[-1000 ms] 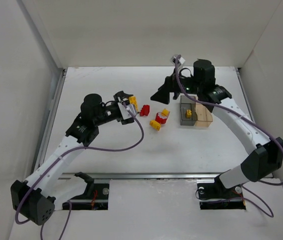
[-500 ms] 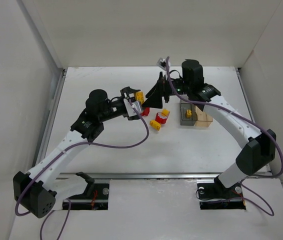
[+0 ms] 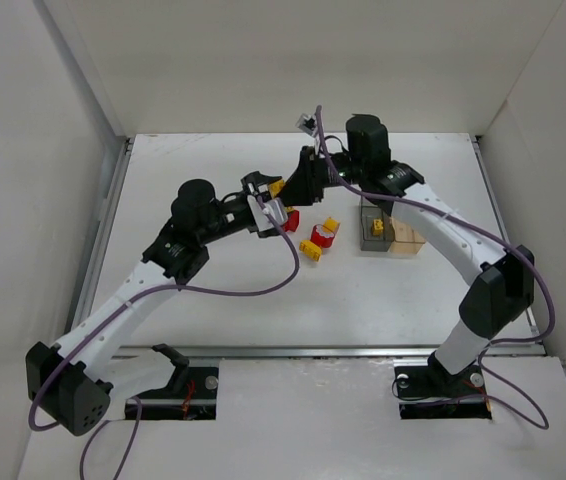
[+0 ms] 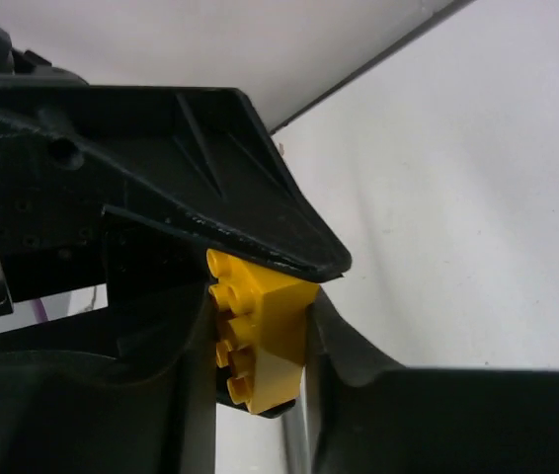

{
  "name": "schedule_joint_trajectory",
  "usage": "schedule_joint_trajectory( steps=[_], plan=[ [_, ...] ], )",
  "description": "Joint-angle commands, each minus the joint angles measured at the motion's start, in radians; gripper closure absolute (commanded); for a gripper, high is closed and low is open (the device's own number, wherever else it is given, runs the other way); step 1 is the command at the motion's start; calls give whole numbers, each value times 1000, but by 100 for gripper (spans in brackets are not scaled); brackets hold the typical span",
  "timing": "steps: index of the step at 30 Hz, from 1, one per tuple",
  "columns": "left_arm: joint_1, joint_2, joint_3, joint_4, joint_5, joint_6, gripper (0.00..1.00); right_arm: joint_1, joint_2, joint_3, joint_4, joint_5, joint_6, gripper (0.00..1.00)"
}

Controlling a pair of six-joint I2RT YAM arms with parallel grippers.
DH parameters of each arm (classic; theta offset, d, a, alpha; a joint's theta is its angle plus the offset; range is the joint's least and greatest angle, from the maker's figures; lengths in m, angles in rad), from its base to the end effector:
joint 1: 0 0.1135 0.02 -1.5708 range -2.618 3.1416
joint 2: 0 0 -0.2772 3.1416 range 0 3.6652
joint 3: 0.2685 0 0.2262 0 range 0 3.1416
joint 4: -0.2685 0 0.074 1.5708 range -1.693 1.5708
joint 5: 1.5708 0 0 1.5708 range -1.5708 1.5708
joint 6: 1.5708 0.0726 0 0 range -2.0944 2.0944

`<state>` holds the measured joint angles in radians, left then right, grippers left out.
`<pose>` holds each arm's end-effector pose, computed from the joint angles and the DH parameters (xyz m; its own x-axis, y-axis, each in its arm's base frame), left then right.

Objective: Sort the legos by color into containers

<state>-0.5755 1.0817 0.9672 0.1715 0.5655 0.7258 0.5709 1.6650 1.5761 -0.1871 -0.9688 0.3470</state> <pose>0.1872 -0.1678 0.4006 0.6386 0.2537 -0.7265 0.6477 0.3326 0.6855 0.2869 0.2554 0.3985 -0.5466 -0.1222 -0.8284 -0.8373 0.0952 0.5384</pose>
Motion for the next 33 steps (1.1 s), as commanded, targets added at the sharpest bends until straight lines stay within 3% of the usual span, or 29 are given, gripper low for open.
schedule_joint_trajectory(
  steps=[1,3,4,8,9,11,16,23,28,31,33],
  plan=[
    [-9,-20,16,77,10,-42,100,9,4,48,60,-30,-9,84],
    [-9,-20,16,62,1,-42,100,9,4,48,60,-21,0,96],
    [-9,-20,16,53,-9,-42,87,9,4,48,60,-21,0,99],
    [-9,-20,7,17,-21,-51,12,0,-33,16,60,73,23,100],
    [-9,-20,7,2,-35,-51,0,-15,-42,3,60,129,23,100],
    [-9,-20,7,-12,-58,-51,0,-45,-76,-43,4,223,40,100],
    [-18,-20,-44,-3,-196,-124,0,-143,-84,-41,-355,877,17,100],
    [-18,46,-44,-43,-299,-238,0,-227,22,-50,-535,1266,-69,100],
    [-18,58,-65,-61,-328,-240,0,-256,166,-41,-551,1289,-91,100],
    [-18,49,-74,-61,-351,-239,0,-269,200,-28,-537,1269,-91,93],
    [-18,49,-84,-61,-372,-239,0,-269,220,-28,-537,1269,-91,81]
  ],
)
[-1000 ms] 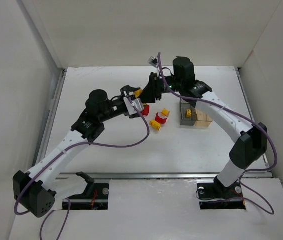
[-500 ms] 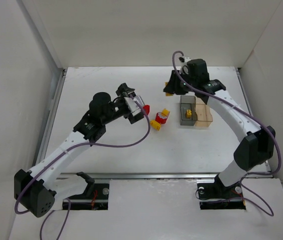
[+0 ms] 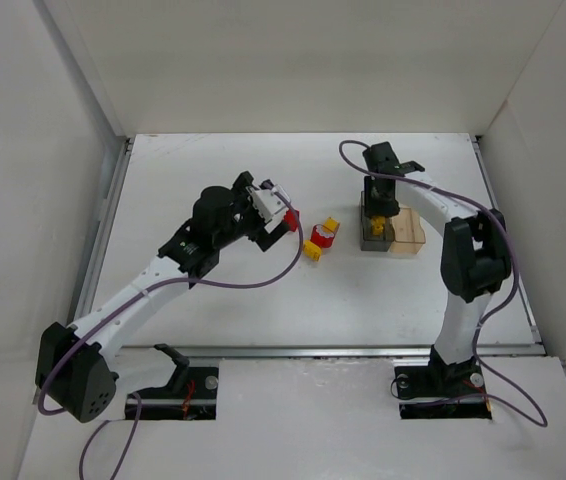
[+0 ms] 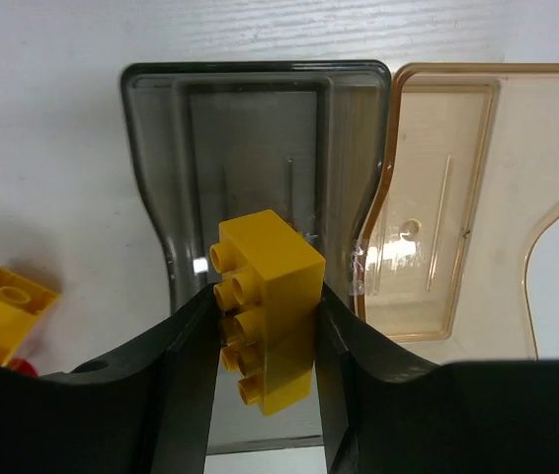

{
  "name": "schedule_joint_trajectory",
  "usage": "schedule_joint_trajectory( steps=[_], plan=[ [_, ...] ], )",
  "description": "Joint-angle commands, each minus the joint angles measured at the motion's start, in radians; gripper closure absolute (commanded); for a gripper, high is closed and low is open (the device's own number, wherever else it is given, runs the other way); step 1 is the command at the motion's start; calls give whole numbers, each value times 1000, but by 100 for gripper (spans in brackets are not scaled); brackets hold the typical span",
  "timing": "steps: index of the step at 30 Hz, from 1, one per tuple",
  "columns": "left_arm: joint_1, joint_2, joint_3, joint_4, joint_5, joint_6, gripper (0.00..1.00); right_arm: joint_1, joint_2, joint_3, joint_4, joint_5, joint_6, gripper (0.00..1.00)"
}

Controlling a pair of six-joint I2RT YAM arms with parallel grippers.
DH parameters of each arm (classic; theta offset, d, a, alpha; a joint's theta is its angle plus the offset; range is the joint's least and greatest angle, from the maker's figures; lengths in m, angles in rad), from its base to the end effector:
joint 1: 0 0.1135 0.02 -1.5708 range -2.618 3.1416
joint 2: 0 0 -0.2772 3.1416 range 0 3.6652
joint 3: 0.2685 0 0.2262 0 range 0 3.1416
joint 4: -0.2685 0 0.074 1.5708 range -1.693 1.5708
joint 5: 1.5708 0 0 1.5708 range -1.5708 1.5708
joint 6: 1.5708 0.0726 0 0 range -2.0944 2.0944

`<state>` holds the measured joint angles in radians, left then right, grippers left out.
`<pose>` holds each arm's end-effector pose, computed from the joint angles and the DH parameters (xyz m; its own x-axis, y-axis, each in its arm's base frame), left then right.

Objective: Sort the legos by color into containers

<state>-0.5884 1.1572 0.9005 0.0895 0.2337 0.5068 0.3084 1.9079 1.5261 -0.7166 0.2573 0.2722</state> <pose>0.2214 -0.1679 0.3459 0.2333 0.4120 -0.8808 0.7053 0.5518 0.4449 0.3887 0.1044 0.2211 -0.8665 -0.0031 -0.4992 0.0517 0.9940 -0.0959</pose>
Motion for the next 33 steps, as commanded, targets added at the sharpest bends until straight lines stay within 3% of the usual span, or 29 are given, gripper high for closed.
schedule_joint_trajectory(
  steps=[1,2,6,11,16,19,26,31,33],
  plan=[
    [-5,-27,-17,21,-40,-21,0,-6,-23,32,-7,43,-16,78],
    [-5,-27,-17,21,-40,-21,0,-6,-23,32,-7,43,-16,63],
    [-5,-27,-26,21,-51,-21,0,-6,-35,32,-7,43,-16,37],
    [-5,-17,-26,30,-51,-21,0,6,-72,42,-7,-21,-28,22],
    [-5,-8,-26,44,-105,-30,0,67,-118,89,-17,-49,-39,22],
    [7,-8,-35,90,-227,-140,0,158,-127,149,22,-88,-39,22],
    [19,-37,-97,108,-522,-229,0,273,43,295,98,-216,182,26],
    [19,-82,-133,108,-562,-229,0,273,160,305,183,-273,355,32],
    [19,-93,-143,108,-538,-229,0,296,195,316,192,-204,375,32]
  ],
)
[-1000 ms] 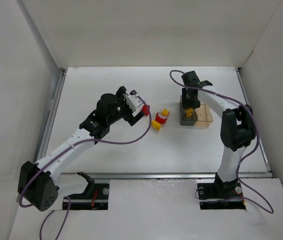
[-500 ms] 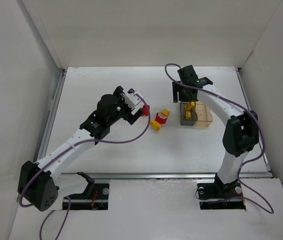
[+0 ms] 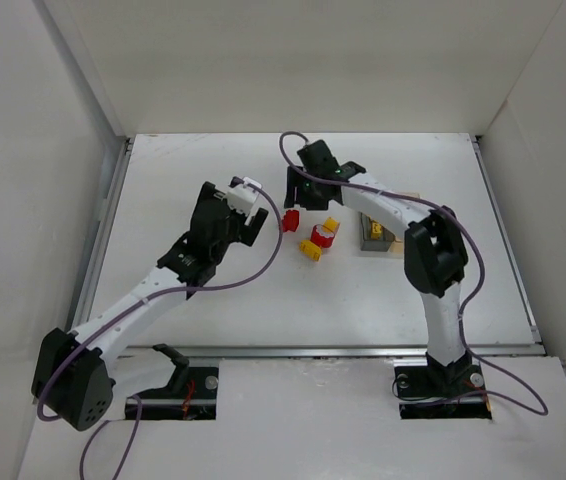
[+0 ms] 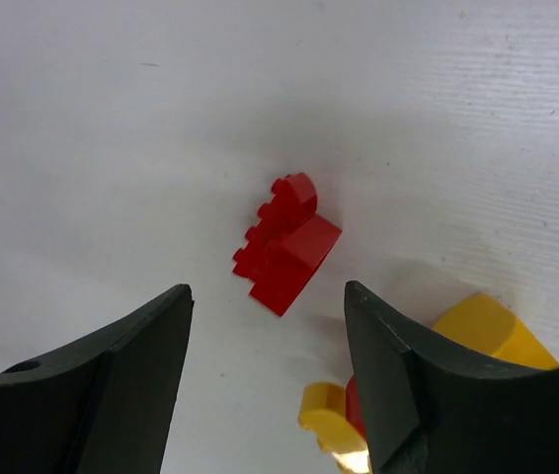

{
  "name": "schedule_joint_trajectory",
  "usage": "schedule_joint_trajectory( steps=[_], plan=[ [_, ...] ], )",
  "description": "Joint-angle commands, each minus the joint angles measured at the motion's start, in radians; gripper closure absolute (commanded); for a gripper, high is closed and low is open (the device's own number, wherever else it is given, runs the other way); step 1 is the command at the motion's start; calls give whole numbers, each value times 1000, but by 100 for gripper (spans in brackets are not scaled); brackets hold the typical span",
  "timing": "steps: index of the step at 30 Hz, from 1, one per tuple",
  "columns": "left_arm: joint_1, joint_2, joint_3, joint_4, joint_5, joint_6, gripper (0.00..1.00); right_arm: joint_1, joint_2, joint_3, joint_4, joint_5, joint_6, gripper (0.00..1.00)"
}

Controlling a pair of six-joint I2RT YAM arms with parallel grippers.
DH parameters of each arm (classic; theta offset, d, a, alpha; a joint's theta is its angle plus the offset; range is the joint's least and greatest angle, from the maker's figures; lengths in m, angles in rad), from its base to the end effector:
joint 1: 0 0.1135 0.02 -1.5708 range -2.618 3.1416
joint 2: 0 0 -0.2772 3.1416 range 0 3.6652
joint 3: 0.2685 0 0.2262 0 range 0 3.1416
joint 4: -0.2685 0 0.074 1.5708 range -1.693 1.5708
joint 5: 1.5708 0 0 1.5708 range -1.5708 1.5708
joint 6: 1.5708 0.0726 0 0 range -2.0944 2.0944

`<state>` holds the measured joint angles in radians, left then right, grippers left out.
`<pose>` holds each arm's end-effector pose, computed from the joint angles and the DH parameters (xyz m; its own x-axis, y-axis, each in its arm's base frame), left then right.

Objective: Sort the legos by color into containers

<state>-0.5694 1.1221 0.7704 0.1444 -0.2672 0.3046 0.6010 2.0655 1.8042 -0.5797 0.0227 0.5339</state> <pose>0.2345 -0.1273 0.3148 -0.0747 0.3913 -0.9172 0.3405 0.8745 0.3453 0.3931 0.2675 0.2498 -0.8105 0.0612 -0.5825 -0.1631 0.9316 0.3247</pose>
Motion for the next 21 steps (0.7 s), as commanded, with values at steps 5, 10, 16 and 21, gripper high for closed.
schedule_joint_trajectory(
  steps=[5,10,16,21],
  plan=[
    [0,-67,-23,53,-27,-27,0,23,122,121,15,86,113,32],
    [0,-67,-23,53,-15,-27,0,23,165,136,6,86,113,34],
    [0,-67,-23,53,-6,-27,0,23,154,113,6,86,113,48],
    [0,-67,-23,63,3,-27,0,23,134,75,6,63,113,48]
  ],
)
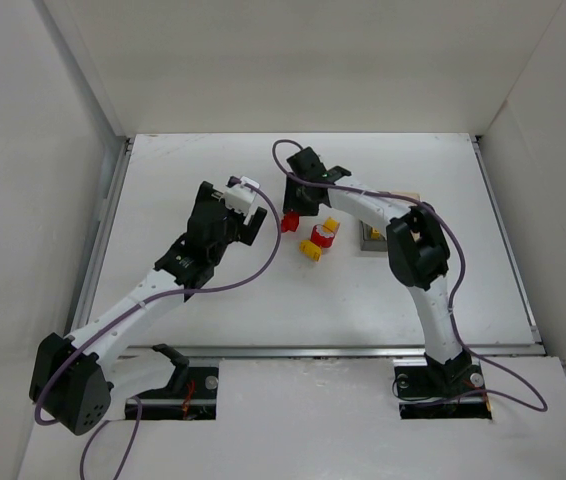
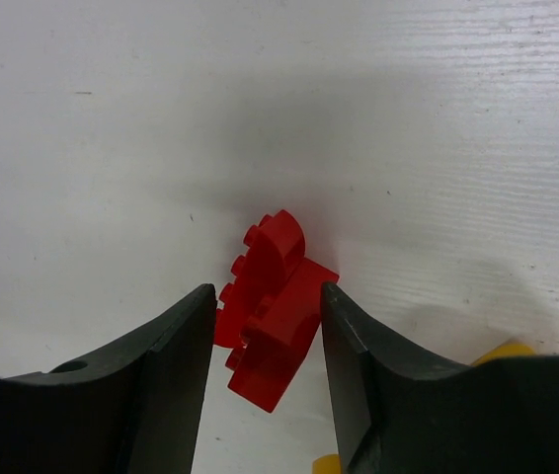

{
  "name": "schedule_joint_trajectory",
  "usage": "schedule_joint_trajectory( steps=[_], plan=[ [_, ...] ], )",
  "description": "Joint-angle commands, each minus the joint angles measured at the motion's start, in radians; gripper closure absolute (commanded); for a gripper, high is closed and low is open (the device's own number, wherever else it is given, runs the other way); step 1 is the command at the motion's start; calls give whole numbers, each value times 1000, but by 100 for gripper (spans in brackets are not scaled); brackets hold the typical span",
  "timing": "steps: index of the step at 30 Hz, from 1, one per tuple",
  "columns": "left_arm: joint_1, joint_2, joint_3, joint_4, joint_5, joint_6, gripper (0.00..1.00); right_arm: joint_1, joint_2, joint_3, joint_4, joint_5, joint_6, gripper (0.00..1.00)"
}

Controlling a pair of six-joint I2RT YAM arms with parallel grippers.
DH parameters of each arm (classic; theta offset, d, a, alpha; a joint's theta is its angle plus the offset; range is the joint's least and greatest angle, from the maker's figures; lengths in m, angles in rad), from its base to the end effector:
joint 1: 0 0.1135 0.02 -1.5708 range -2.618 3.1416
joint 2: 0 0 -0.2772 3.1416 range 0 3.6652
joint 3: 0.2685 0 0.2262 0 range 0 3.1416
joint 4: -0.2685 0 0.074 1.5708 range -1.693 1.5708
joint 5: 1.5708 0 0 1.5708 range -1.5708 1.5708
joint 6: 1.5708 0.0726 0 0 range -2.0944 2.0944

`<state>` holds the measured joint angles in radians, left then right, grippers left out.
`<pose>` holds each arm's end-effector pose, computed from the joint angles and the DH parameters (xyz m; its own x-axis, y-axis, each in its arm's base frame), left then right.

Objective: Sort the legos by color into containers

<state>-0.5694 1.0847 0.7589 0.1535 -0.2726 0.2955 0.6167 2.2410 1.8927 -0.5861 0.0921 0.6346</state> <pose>0.2279 -0.1227 0.3210 -0.0520 0.3663 -0.9290 0.3251 0.8858 0.3311 0.4155 0.2864 0.1951 -0.8433 0.1258 -0.5225 -0.0389 0.9554 0.2928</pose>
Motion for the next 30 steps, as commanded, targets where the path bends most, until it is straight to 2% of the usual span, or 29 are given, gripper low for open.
schedule_joint_trajectory(
  steps=[1,8,10,11,15,18,21,22,26,30],
  plan=[
    [0,-29,-12,54,9,-18,0,8,-50,-23,12,-18,13,48],
    [0,-29,-12,54,18,-18,0,17,-50,-34,3,-18,13,48],
    [0,-29,-21,54,18,-27,0,17,-50,-43,3,-18,13,59],
    [0,-29,-21,54,18,-27,0,17,-50,-43,3,-18,13,75],
    [0,-39,-21,54,53,-27,0,17,-72,-43,12,-18,-19,100],
    [0,-39,-40,44,108,11,0,17,-127,-43,37,-60,-90,100],
    [0,-39,-61,17,235,71,0,17,-171,-43,66,-136,-174,100],
    [0,-39,-61,0,337,138,0,17,-208,-43,89,-169,-231,100],
    [0,-39,-61,-83,531,251,0,17,-308,-84,135,-256,-260,100],
    [0,-17,-24,-49,520,240,0,17,-400,-161,204,-343,-260,100]
  ],
)
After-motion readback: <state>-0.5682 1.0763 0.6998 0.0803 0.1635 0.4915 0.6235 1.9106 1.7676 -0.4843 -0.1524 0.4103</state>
